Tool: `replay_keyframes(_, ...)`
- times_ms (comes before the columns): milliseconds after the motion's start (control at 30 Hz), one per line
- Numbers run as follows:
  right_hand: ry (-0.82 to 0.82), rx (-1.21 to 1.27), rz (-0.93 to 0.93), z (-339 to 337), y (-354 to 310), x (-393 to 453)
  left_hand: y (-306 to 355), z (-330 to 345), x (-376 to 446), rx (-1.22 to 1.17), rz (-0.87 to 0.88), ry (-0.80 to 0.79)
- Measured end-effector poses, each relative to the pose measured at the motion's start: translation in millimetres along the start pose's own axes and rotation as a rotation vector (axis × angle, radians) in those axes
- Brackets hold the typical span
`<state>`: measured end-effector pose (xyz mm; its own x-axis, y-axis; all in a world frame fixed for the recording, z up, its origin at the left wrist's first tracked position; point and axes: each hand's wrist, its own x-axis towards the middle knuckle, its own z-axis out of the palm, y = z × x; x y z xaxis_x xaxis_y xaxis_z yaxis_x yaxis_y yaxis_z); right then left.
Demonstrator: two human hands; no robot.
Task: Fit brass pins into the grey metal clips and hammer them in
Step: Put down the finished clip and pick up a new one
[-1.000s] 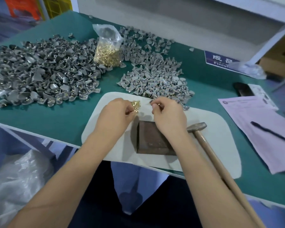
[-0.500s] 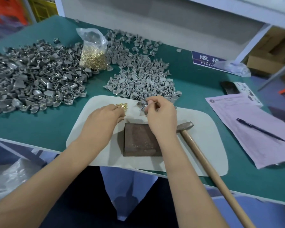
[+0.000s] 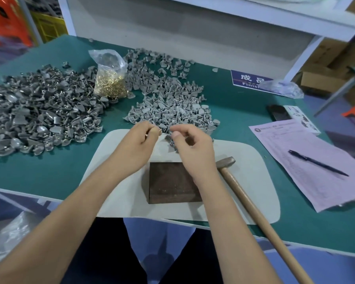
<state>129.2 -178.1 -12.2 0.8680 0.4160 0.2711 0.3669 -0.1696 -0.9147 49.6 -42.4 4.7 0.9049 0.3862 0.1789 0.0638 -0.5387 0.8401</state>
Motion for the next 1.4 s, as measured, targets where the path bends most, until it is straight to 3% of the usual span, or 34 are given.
replay_keyframes(100, -0.068, 0.018, -0.083, 2, 2, 0, 13, 6, 6, -0.174, -0.165, -0.086)
replay_keyframes(333, 0.059, 0.129, 0.029, -1, 3, 0, 5, 1, 23, -0.244, -0.224, -0.226)
replay_keyframes(400, 0.191, 0.140, 0.059, -1, 2, -1, 1, 2, 30, -0.139, -0.161, -0.235)
replay_keyframes(533, 0.651, 0.293, 0.188, -8, 0, 2, -9, 25, 48, 0.336, 0.135, -0.116)
replay_keyframes(633, 0.840, 0.402, 0.297, -19, 0, 3, -18, 49, 57, 0.486, 0.271, -0.221)
replay_keyframes(800, 0.698, 0.262, 0.326, -59, 16, 2, -30, 65, 78, 0.661, 0.358, -0.348)
replay_keyframes(933, 0.426, -0.237, 0.245, -75, 35, -6, -29, 73, 100, 0.820, 0.362, -0.450)
replay_keyframes(1100, 0.525, -0.538, -0.029, -62, 47, -26, -24, 85, 113, 0.879, 0.436, -0.453)
replay_keyframes(1400, 0.559, -0.496, 0.009, -59, 46, -26, -20, 96, 123, 0.813, 0.553, -0.461)
